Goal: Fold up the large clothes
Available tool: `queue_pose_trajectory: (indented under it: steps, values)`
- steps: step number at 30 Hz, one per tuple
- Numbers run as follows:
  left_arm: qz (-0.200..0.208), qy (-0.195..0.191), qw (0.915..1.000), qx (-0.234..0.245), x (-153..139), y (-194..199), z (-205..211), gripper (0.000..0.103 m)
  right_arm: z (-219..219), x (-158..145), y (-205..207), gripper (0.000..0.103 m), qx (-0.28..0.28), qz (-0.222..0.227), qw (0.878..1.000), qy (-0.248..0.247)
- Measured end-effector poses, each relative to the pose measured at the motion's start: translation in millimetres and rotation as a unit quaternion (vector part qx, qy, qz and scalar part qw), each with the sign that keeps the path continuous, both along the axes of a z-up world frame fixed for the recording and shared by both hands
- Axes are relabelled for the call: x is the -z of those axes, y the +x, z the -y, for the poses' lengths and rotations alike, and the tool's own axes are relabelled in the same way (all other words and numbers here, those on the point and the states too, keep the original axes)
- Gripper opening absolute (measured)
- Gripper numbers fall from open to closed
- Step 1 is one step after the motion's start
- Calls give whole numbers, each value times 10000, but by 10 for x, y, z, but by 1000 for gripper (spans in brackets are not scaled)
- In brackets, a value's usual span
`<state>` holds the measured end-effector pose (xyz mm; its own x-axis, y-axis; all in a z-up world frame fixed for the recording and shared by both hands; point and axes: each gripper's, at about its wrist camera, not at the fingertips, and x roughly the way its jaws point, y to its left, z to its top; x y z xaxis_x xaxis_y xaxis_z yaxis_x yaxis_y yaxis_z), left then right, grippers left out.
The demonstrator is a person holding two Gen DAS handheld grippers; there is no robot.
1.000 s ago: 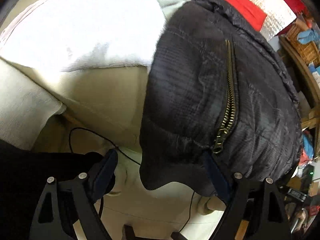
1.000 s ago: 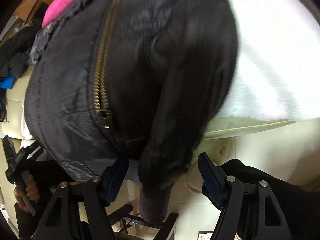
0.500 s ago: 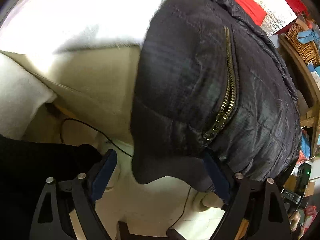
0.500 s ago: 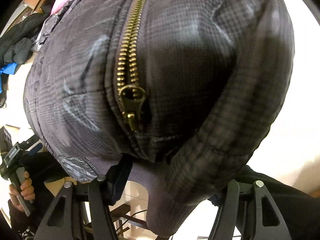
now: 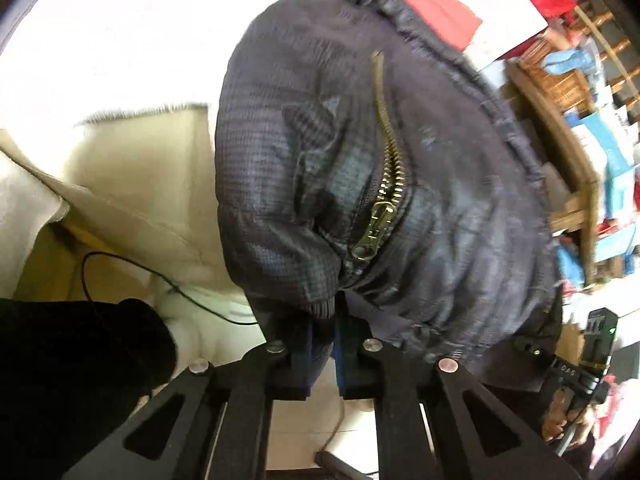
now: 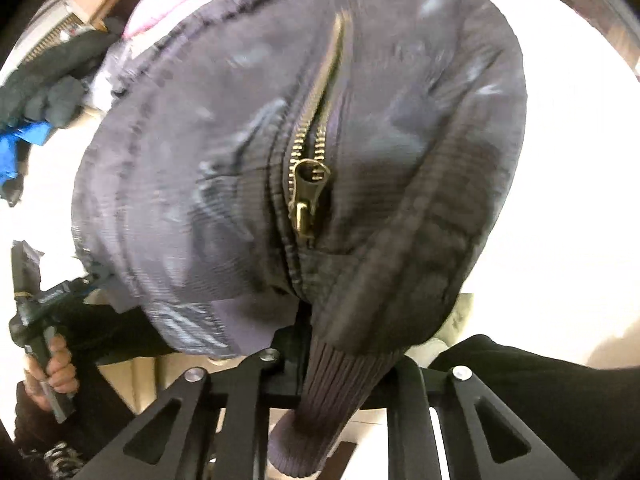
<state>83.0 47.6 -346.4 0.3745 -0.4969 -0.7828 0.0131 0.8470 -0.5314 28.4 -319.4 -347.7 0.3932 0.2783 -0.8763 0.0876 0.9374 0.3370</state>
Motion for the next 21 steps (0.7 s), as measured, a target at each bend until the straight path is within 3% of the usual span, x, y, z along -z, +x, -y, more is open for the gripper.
queue_pose_trajectory:
  steps: [7, 11, 14, 17, 21]
  values:
    - [838, -66, 9952, 493, -657, -89, -13, 8, -1, -830, -297, 14, -368, 942, 9946, 238]
    - [1363, -237, 9882, 657, -1083, 79, 2, 8, -45, -1292, -238, 14, -498, 1563, 9856, 404]
    - [1702, -169, 9829, 690, -1370, 338, 70, 8, 84, -1585, 68, 13, -453, 1925, 9781, 652]
    - [1723, 60, 9829, 643, -1454, 604, 123, 8, 62, -1762, 391, 13, -236, 2265, 9712, 702]
    - [1402, -197, 9891, 397, -1330, 709, -9, 10, 238, -1740, 823, 13, 160, 2213, 9710, 884]
